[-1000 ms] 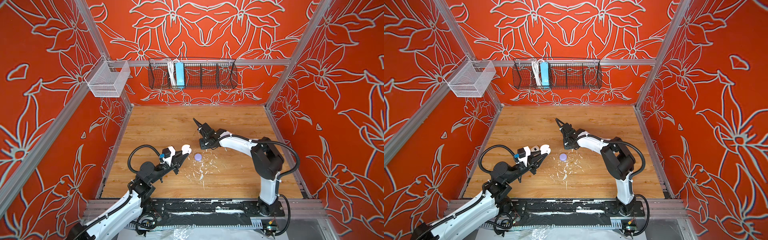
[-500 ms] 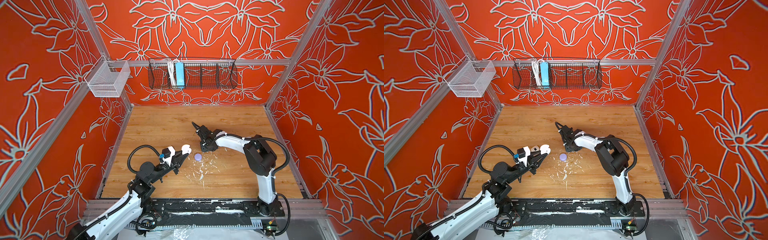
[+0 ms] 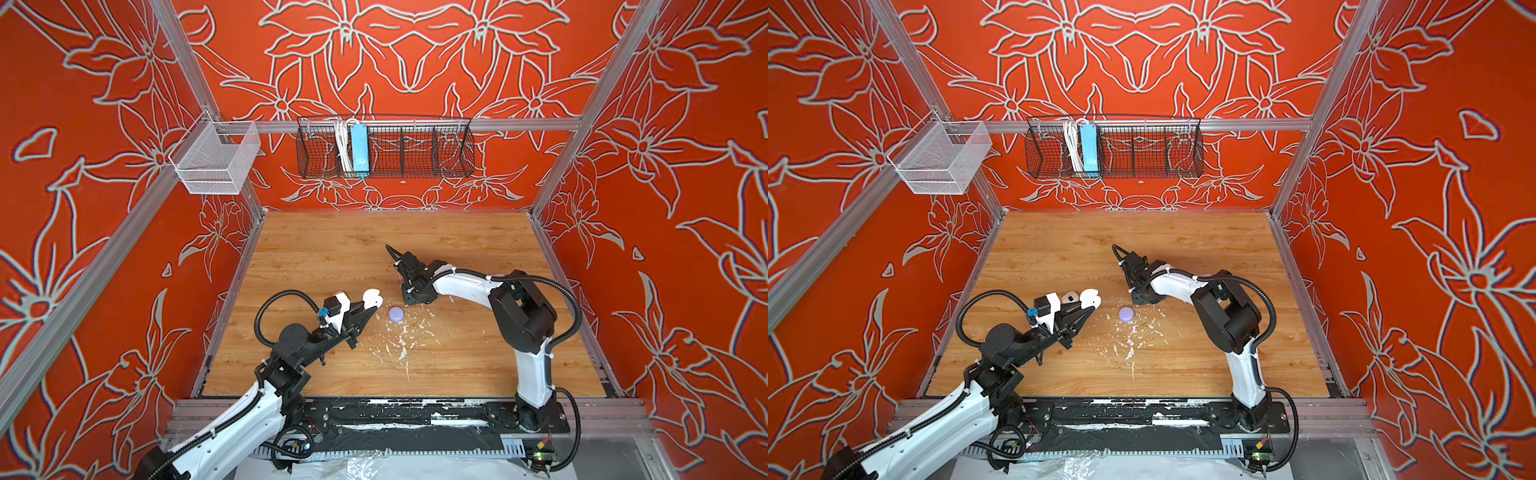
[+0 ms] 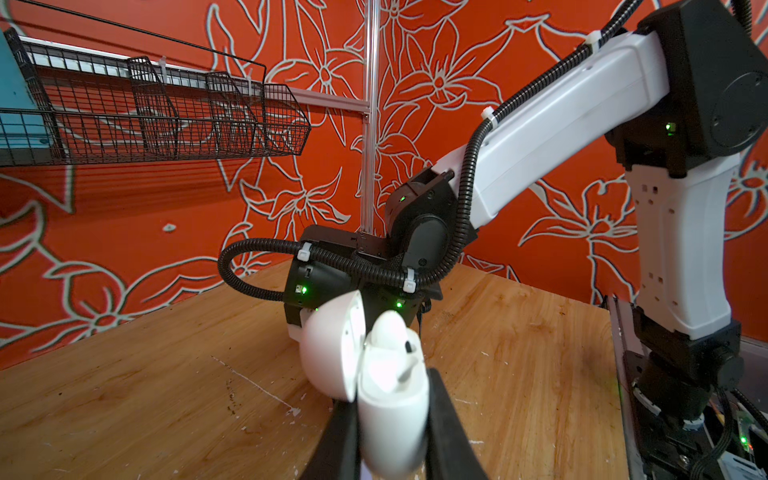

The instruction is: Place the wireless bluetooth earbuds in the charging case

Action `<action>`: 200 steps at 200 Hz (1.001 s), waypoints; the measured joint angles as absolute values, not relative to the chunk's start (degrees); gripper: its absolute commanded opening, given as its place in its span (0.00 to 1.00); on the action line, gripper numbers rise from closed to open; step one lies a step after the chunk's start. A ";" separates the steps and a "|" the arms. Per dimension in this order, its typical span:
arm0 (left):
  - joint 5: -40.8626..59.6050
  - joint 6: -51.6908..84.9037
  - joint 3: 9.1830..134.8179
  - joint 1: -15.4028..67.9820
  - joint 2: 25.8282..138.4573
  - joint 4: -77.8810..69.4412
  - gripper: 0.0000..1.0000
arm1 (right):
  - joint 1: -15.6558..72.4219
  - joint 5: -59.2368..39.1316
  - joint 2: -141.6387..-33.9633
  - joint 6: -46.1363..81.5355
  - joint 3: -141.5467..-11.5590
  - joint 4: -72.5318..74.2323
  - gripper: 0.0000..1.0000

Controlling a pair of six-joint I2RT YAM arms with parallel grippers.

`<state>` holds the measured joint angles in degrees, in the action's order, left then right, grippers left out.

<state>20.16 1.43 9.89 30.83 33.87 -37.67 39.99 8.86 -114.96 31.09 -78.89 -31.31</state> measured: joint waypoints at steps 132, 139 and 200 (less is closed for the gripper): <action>20.21 1.43 9.89 30.83 33.87 -37.69 0.00 | 38.96 6.13 -112.95 30.89 -75.68 -28.82 0.34; 20.21 1.43 9.89 30.83 33.87 -37.69 0.00 | 38.96 6.11 -112.90 30.79 -75.64 -28.82 0.34; 20.21 1.43 9.89 30.83 33.87 -37.67 0.00 | 38.96 6.17 -112.77 30.39 -75.33 -28.62 0.32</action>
